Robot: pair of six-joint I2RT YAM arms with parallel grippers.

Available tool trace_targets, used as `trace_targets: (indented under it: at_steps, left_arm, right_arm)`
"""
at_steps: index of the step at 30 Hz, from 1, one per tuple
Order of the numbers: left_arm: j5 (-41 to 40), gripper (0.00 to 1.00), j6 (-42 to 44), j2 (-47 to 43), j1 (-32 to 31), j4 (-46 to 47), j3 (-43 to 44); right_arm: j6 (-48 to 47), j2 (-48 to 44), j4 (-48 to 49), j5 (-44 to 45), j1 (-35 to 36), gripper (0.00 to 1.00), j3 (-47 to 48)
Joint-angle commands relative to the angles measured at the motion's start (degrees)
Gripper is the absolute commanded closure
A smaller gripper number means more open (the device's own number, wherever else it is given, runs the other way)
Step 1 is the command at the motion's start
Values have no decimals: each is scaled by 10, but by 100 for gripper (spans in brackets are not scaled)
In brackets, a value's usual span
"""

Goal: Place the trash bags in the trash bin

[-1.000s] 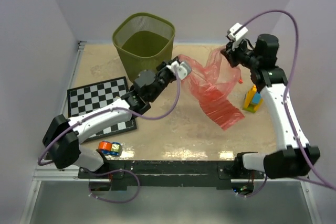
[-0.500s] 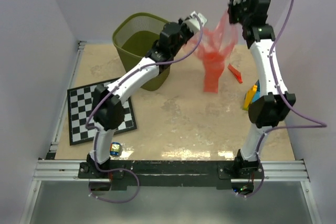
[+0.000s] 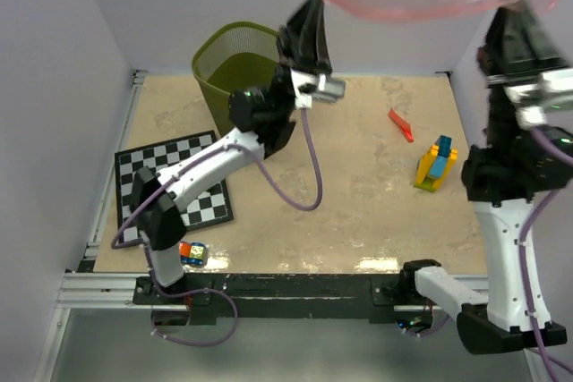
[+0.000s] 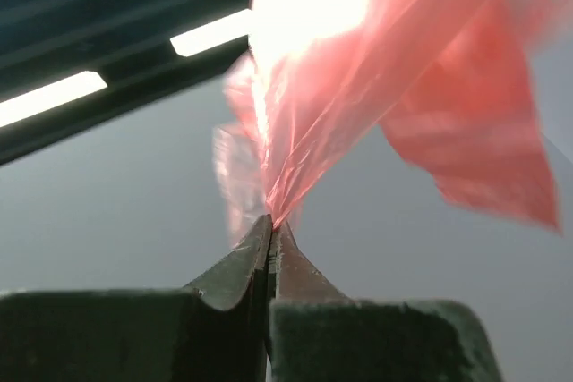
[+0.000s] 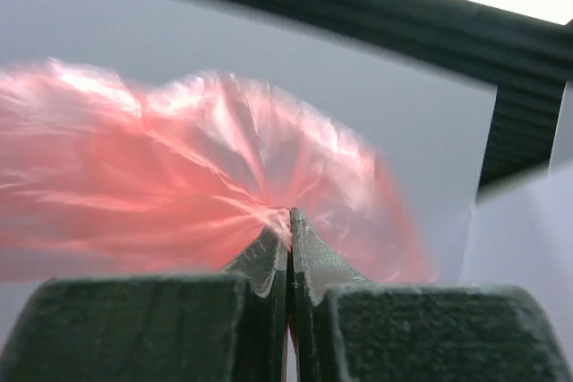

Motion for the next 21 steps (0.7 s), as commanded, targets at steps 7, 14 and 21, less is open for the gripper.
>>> trace_targets:
  at_steps: [7,14,21]
  left_arm:
    - [32,100,-11,-344,-62,-201,-696]
    - [-83,100,-101,-373,-71,-280,-661]
    - [-177,100,-225,-305,-51,-401,-537]
  right_arm:
    - [-204,-218,-566,-225,-3,100,-402]
    - [-133,-165,-596,-202,-3,100,-314]
    - [-58,-90,-526,-133,-3,100,-295]
